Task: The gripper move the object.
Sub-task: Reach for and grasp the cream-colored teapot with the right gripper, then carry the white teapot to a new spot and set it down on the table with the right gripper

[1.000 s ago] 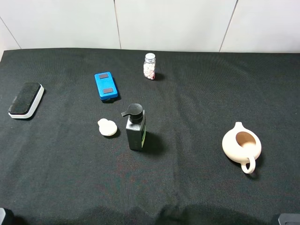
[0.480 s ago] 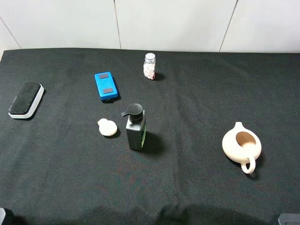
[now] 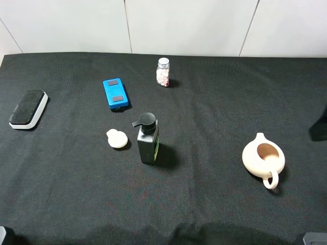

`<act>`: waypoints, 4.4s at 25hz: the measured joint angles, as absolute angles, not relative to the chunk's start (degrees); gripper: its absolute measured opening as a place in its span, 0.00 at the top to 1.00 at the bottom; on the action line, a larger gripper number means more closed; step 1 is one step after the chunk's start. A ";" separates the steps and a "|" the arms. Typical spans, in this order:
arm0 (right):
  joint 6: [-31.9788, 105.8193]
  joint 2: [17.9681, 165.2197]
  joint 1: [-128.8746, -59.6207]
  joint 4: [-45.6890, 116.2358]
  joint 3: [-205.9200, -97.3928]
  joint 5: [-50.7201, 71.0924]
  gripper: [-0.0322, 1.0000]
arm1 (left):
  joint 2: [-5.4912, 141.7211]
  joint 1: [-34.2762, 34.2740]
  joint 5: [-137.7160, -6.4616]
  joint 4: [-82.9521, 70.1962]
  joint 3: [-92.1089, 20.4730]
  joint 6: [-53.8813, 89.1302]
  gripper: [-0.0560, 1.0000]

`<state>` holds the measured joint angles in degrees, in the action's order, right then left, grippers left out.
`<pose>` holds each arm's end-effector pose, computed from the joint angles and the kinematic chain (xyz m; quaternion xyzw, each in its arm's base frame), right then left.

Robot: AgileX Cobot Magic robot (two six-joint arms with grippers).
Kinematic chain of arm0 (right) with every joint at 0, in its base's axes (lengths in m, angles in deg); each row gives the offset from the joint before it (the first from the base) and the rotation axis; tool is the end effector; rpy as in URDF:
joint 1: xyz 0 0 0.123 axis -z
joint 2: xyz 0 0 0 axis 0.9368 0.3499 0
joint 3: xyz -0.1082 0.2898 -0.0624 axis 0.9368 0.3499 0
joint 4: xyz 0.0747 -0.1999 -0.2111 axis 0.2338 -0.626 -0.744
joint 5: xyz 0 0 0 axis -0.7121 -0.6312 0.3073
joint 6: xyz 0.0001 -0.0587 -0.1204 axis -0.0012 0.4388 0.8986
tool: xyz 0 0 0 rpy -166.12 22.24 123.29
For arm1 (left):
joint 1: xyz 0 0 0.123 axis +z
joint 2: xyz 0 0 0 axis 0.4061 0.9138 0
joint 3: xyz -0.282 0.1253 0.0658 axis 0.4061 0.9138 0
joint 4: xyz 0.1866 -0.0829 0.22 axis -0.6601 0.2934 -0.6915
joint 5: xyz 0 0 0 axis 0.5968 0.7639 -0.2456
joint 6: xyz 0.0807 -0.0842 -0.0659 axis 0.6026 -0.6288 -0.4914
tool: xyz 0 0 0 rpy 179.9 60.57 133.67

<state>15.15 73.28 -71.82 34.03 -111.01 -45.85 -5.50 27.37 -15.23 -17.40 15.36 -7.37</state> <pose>0.1820 0.0215 0.2360 -0.0118 0.9905 0.0566 0.1250 0.0450 -0.0024 0.2802 0.0429 0.8507 0.0354 0.5228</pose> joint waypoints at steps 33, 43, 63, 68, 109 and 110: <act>14.06 97.41 -71.82 36.78 -111.00 -32.80 0.30 | -5.50 27.37 -15.23 -17.40 15.36 -7.37 0.01; 14.06 101.59 -71.82 36.34 -106.39 -27.31 0.30 | -5.50 27.37 -15.23 -17.40 15.36 -7.37 0.01; 14.06 105.54 -71.82 33.96 -106.32 -24.16 0.30 | -5.50 27.37 -15.23 -17.40 15.36 -7.37 0.01; 14.06 109.35 -71.82 33.96 -106.32 -21.91 0.30 | -5.50 27.37 -15.23 -17.40 15.36 -7.37 0.01; 16.88 118.85 -71.82 37.95 -106.37 -16.97 0.88 | -5.50 27.37 -15.23 -17.42 15.36 -7.37 0.01; 16.88 118.85 -71.82 37.95 -106.50 -17.18 0.88 | -5.50 27.37 -15.23 -17.42 15.36 -7.37 0.01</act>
